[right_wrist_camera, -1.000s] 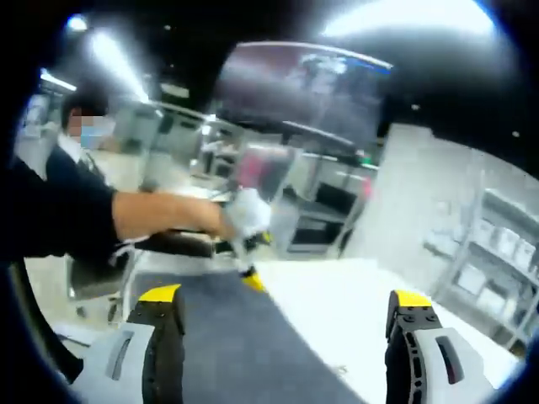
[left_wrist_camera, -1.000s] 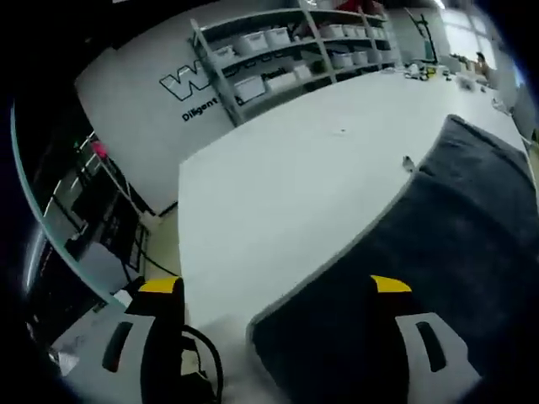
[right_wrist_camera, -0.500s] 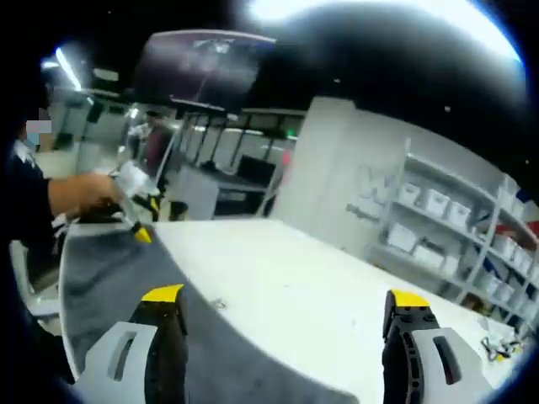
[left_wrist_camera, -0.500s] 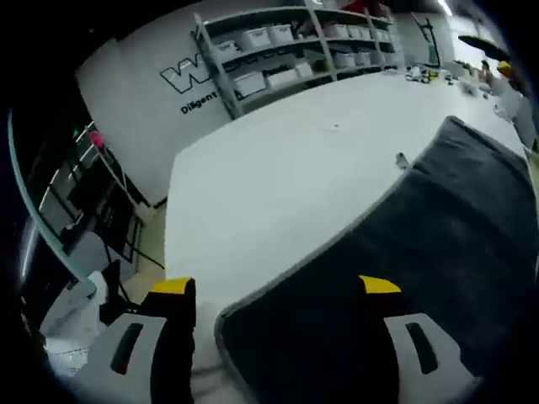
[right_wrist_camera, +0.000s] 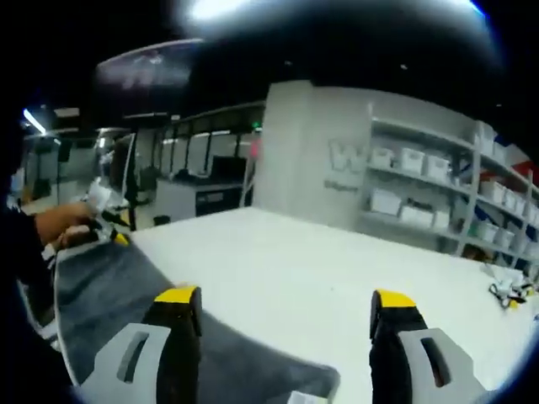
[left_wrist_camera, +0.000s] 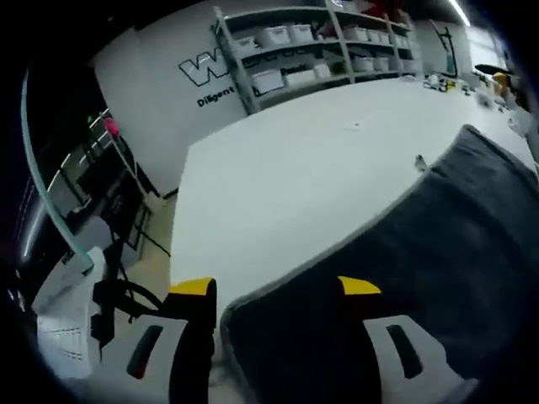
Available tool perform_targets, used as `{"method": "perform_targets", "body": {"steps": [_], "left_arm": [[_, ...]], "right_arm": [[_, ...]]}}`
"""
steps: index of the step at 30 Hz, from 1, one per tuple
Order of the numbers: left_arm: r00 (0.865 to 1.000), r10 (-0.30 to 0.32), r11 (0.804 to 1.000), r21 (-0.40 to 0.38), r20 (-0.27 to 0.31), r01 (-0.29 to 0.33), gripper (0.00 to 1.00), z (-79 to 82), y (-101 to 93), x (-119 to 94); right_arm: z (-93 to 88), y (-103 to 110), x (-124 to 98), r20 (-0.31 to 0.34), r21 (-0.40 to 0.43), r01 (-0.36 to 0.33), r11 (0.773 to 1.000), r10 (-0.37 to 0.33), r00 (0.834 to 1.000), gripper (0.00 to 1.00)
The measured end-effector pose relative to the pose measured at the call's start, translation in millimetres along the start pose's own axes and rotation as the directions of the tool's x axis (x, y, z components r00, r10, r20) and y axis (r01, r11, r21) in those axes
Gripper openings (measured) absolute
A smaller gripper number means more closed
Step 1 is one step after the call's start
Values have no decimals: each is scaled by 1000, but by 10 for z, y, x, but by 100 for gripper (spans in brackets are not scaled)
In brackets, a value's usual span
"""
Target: Open the folded towel by lifting each exposed corner and separating the folded layers until the towel lies flat within the target outline without major curled edges
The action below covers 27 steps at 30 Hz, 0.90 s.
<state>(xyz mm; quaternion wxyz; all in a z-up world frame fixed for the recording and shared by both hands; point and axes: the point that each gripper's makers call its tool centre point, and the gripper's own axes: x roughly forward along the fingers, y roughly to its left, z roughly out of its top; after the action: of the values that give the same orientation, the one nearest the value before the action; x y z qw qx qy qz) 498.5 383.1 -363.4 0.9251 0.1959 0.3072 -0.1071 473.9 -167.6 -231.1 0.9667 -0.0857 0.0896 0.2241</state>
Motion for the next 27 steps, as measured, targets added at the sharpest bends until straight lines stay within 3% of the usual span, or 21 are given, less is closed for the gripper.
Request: {"method": "perform_targets", "body": {"steps": [6, 9, 13, 14, 16, 20, 27], "left_arm": [[1000, 28, 999, -44, 1, -28, 45, -121, 55, 44], [999, 42, 997, -65, 14, -41, 44, -187, 81, 68], [999, 51, 996, -68, 13, -50, 43, -269, 89, 88], [998, 57, 996, -67, 12, -56, 42, -280, 89, 85], [998, 57, 995, -80, 9, -56, 42, -299, 90, 83], [999, 53, 994, -91, 6, -53, 41, -337, 60, 66], [998, 68, 989, -129, -2, -68, 37, -420, 9, 19]], "right_arm": [[-262, -205, 136, -24, 10, 20, 1000, -20, 1000, 71], [-585, -412, 227, -94, 25, 68, 997, -65, 993, 64], [-1023, -484, 335, -180, 71, 38, 997, -25, 983, 48], [-1094, -475, 352, -190, 114, 28, 993, -6, 982, 41], [-1190, -520, 394, -187, 150, 25, 988, 4, 982, 36], [-1478, -571, 444, -257, 162, 44, 986, -1, 967, 37], [-1709, -577, 455, -304, 164, 73, 984, -20, 953, 40]]}}
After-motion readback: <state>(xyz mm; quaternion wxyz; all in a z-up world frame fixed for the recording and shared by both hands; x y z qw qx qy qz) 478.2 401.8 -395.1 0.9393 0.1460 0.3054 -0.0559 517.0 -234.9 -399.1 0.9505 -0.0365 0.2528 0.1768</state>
